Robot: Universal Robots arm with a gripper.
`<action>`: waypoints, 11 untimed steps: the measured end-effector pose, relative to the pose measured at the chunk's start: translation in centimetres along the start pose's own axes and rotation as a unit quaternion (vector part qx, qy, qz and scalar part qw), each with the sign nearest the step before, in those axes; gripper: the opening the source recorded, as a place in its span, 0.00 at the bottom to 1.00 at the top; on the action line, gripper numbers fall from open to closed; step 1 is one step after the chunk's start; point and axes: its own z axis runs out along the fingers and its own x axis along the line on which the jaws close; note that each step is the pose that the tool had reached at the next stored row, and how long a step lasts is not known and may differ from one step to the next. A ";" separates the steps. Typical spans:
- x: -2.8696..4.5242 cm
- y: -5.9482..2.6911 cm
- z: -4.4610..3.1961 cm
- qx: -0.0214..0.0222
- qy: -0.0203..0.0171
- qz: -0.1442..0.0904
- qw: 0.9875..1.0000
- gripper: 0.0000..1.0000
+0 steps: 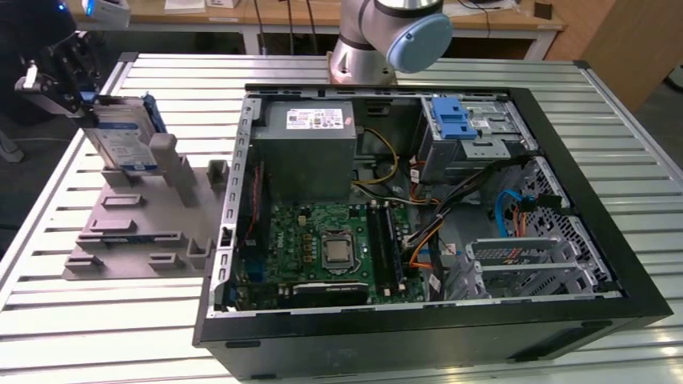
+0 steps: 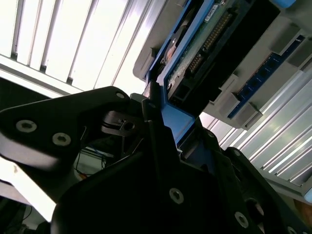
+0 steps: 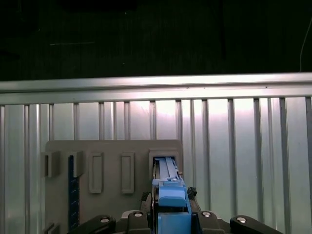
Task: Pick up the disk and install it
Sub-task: 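Pick up the disk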
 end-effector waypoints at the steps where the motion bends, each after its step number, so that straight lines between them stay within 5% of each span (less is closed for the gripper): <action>1: 0.00 0.00 -0.07 0.000 0.000 0.000 1.000 0.36; 11: 0.01 0.02 -0.52 -0.001 0.000 0.000 1.000 0.36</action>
